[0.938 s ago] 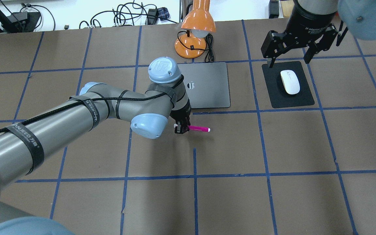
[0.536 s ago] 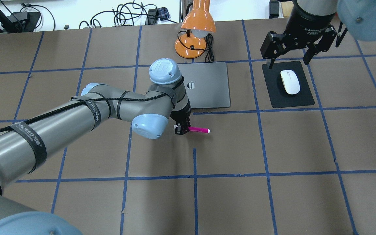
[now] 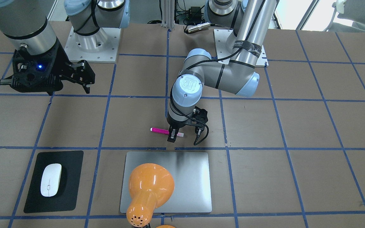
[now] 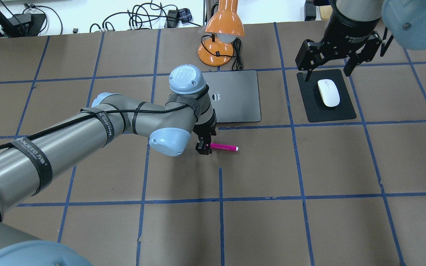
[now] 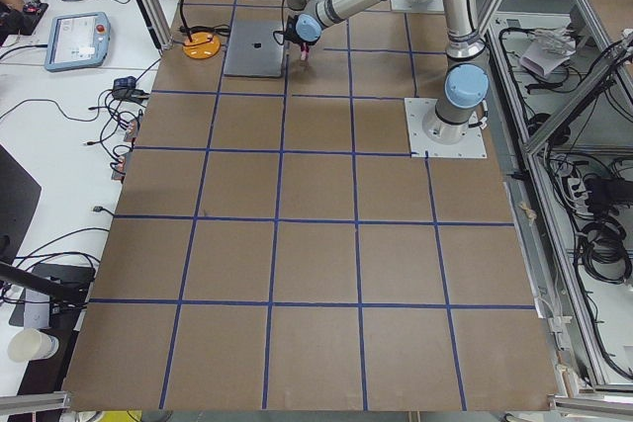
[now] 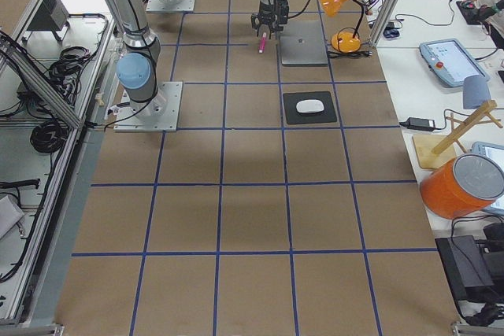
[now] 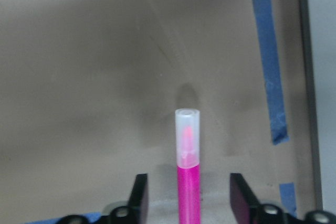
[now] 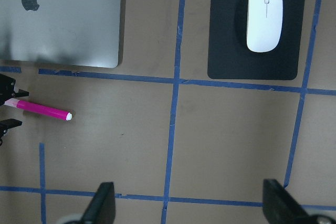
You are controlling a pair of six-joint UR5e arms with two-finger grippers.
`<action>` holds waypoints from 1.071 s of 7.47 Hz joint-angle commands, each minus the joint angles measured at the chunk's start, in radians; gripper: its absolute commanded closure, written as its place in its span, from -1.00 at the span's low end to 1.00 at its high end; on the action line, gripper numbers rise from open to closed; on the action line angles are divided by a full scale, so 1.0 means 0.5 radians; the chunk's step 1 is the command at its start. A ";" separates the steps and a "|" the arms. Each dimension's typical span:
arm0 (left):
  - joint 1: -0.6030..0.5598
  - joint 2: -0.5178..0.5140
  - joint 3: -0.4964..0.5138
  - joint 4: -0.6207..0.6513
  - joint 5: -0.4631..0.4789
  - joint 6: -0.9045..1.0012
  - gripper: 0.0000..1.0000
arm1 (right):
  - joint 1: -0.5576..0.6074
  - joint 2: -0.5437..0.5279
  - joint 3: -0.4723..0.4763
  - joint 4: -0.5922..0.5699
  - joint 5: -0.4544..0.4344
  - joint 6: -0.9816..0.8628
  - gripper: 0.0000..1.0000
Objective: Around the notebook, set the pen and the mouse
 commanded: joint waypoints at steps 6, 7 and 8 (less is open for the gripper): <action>0.563 0.340 0.469 -0.669 0.014 2.360 -1.00 | 0.003 -0.002 0.001 -0.018 -0.002 0.028 -1.00; 0.637 0.380 0.629 -0.905 0.081 2.714 -1.00 | 0.003 -0.005 -0.006 -0.024 0.010 0.037 -1.00; 0.662 0.423 0.712 -1.105 0.139 2.988 -1.00 | 0.003 -0.005 -0.006 -0.021 0.010 0.067 -1.00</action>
